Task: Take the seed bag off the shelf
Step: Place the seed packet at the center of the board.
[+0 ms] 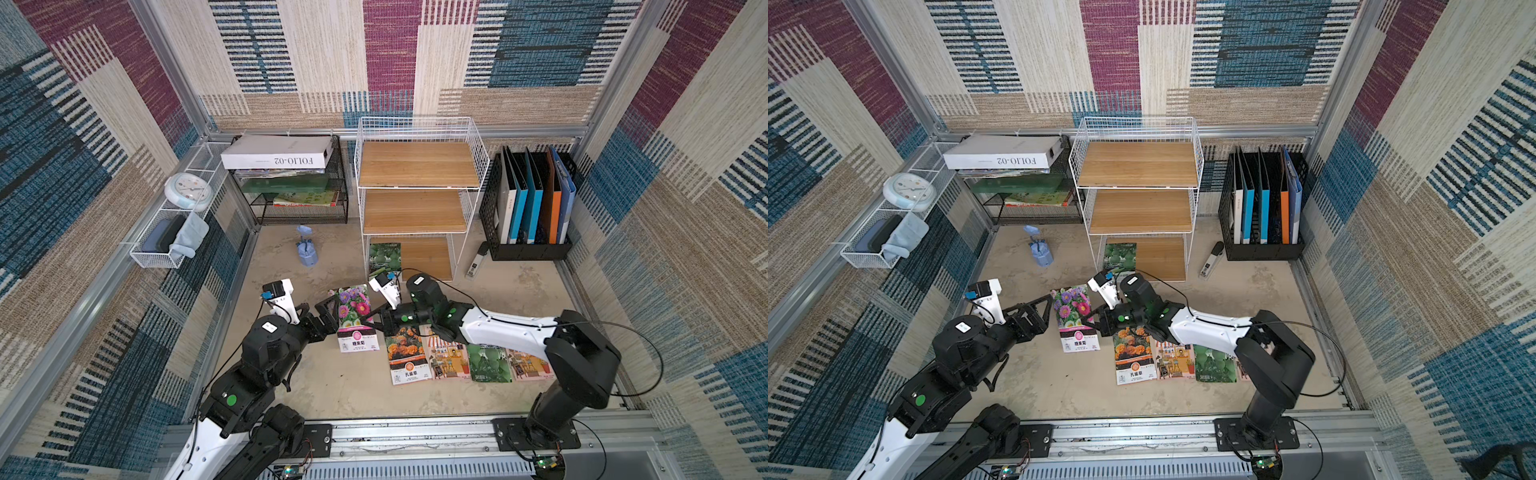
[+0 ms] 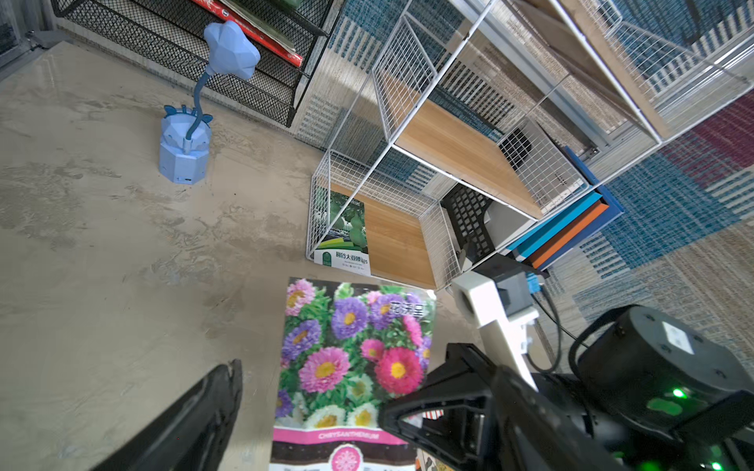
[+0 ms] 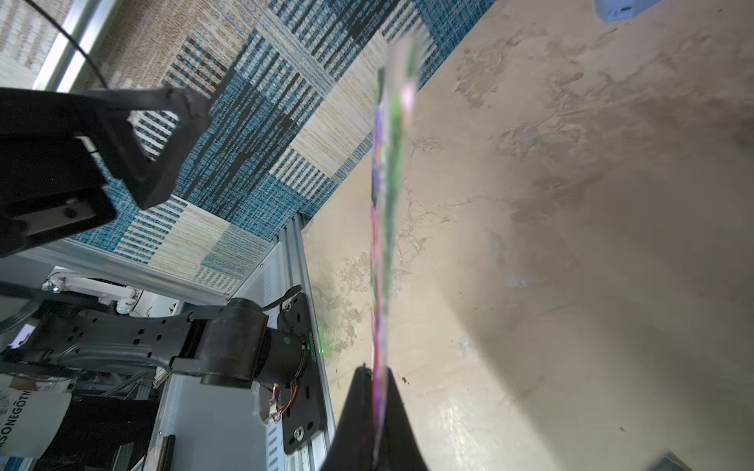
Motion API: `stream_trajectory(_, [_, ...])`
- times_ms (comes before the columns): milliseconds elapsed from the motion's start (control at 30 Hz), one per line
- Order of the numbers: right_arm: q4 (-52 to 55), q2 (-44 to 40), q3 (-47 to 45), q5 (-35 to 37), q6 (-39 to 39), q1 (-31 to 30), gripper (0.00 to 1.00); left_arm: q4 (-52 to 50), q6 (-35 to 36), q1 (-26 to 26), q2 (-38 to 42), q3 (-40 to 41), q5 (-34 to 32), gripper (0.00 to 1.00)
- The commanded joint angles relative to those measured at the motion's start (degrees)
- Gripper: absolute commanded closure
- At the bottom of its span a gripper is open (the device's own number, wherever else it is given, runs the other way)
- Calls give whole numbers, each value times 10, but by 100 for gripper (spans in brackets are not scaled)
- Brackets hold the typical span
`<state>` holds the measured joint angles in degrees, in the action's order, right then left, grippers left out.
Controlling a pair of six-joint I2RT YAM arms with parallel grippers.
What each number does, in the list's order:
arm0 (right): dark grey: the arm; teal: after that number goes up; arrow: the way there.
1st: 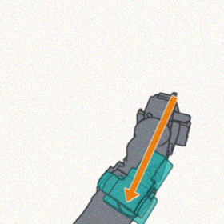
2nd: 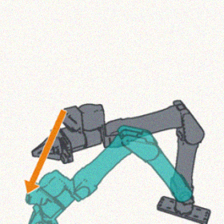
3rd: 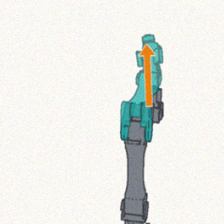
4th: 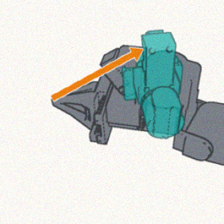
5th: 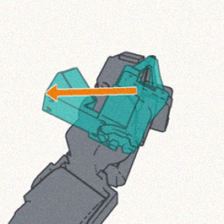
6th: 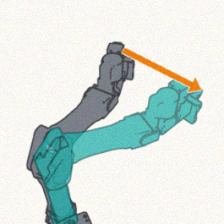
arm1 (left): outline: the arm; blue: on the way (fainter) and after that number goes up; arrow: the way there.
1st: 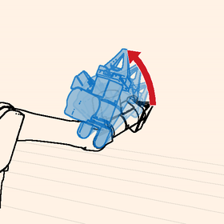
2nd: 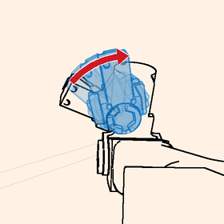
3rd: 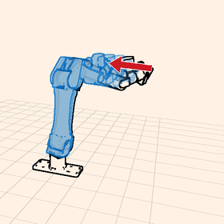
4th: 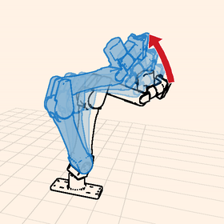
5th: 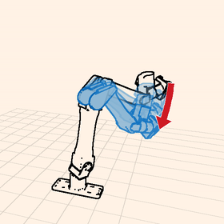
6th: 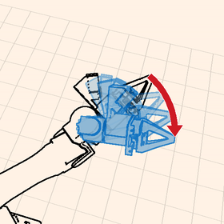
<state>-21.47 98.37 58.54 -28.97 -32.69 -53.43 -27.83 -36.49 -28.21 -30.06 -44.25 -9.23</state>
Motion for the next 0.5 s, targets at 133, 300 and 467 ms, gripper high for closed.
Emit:
stream_trajectory(133, [-114, 133, 59, 36, -134, -39, 100, -32, -19, 1, -20, -12, 12, 1])
stream_trajectory(300, [-134, 206, 112, 46, -185, -58, 100, -62, -26, 1, -27, -30, 5, 1])
stream_trajectory(467, [-142, 284, 177, 40, -240, -74, 100, -87, -29, 1, -42, -46, 3, 1])
